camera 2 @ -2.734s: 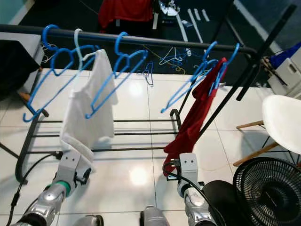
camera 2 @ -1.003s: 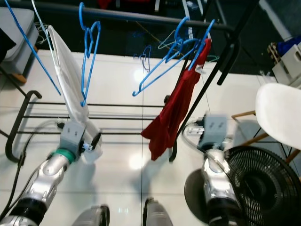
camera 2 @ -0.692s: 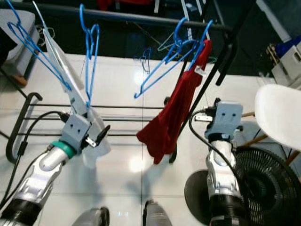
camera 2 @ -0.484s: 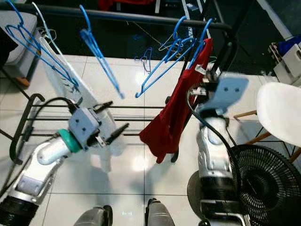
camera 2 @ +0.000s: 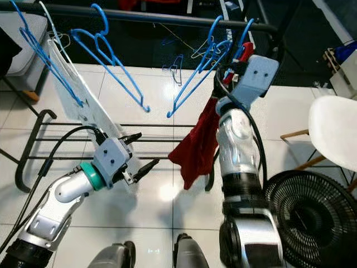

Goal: Hang hanger

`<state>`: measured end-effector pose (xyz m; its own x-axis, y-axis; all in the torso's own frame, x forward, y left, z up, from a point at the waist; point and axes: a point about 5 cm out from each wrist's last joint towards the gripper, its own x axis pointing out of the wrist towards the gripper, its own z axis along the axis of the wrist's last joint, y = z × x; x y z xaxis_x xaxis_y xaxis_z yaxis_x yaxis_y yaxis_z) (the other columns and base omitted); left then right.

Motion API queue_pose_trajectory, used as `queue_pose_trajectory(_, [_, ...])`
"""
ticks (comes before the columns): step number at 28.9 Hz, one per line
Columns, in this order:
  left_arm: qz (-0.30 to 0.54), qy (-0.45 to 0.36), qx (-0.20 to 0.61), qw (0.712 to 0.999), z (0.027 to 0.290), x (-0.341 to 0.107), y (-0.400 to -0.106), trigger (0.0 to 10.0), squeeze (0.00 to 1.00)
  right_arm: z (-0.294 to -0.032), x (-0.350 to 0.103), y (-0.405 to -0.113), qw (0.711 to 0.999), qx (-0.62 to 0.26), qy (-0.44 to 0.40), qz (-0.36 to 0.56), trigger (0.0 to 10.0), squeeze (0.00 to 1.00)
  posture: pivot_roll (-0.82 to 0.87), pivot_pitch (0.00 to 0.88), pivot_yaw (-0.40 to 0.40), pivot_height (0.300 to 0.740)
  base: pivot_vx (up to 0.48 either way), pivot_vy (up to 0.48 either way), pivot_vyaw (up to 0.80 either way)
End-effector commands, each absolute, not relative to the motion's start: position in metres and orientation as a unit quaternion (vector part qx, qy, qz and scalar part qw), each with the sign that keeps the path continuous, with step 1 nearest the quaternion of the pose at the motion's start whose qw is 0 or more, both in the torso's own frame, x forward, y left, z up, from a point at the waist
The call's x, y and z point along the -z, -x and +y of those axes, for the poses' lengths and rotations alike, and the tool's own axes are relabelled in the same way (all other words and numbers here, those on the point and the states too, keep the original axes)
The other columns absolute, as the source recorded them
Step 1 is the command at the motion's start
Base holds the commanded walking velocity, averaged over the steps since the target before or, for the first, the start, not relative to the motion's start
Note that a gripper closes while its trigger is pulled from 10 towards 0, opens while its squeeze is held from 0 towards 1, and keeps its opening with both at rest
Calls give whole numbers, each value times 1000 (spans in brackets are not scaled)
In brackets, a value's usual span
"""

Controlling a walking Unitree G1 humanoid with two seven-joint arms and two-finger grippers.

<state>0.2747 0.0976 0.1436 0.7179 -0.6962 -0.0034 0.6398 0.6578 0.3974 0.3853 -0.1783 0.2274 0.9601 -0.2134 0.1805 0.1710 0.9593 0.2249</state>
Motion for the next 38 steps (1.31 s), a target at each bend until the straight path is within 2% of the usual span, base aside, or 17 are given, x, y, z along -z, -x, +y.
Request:
queue_pose_trajectory(1, [-57,-188,377,905,96,-138,-270,10000,0,-183,-216,-387,986,119,-98,-65,10000,0,-50,148,13,733,0,0,0])
queue_pose_trajectory(4, [-55,-186,373,907,95,-137,-270,10000,0,-188,-200,-392,988,130,-86,-13,10000,0,-51,151,10,733,0,0,0])
queue_pose_trajectory(8, [-54,-186,372,908,94,-137,-270,10000,0,-190,-198,-394,987,136,-83,-4,10000,0,-53,152,8,733,0,0,0])
queue_pose_trajectory(9, [-54,-185,371,908,94,-137,-270,10000,0,-192,-197,-394,987,142,-81,0,8745,0,-54,152,7,733,0,0,0])
queue_pose_trajectory(11, [-53,-184,368,910,94,-137,-272,10000,0,-195,-193,-395,986,145,-77,12,6863,0,-57,151,6,733,0,0,0])
queue_pose_trajectory(13, [-53,-184,368,910,94,-137,-272,10000,0,-195,-193,-395,986,145,-77,12,6863,0,-57,151,6,733,0,0,0])
queue_pose_trajectory(14, [-53,-184,368,910,94,-137,-272,10000,0,-196,-193,-395,986,146,-76,13,6000,0,-57,150,6,733,0,0,0])
queue_pose_trajectory(15, [-53,-184,368,910,94,-137,-272,10000,0,-196,-193,-395,986,146,-76,13,6000,0,-57,150,6,733,0,0,0])
queue_pose_trajectory(16, [-52,-183,367,911,94,-138,-272,10000,0,-196,-194,-396,986,148,-74,13,4588,0,-59,148,6,733,0,0,0])
queue_pose_trajectory(19, [-50,-183,365,912,94,-138,-273,10000,0,-197,-198,-397,986,150,-65,7,4706,0,-59,147,6,733,0,0,0])
queue_pose_trajectory(20, [-50,-183,365,912,93,-138,-273,10000,0,-198,-202,-398,987,149,-59,0,5373,0,-61,144,6,733,0,0,0])
queue_pose_trajectory(24, [-49,-181,365,912,92,-138,-272,10000,0,-198,-208,-400,988,145,-45,-9,4824,0,-62,139,5,733,0,0,0])
queue_pose_trajectory(25, [-49,-181,364,912,91,-138,-273,10000,0,-198,-209,-401,989,143,-42,-11,3647,0,-60,136,3,733,0,0,0])
queue_pose_trajectory(27, [-48,-180,364,913,90,-139,-273,10000,0,-198,-210,-402,989,142,-41,-11,3647,0,-59,135,3,733,0,0,0])
queue_pose_trajectory(29, [-49,-180,361,914,90,-139,-274,10000,0,-199,-209,-403,989,140,-44,-9,510,0,-57,132,2,733,0,0,0])
queue_pose_trajectory(30, [-48,-180,361,914,90,-139,-274,10000,0,-199,-209,-404,989,140,-45,-6,235,0,-57,131,2,733,0,0,0])
queue_pose_trajectory(38, [-48,-180,356,916,92,-140,-276,10000,0,-204,-209,-403,992,123,-25,-9,0,0,-65,120,2,733,0,0,0])
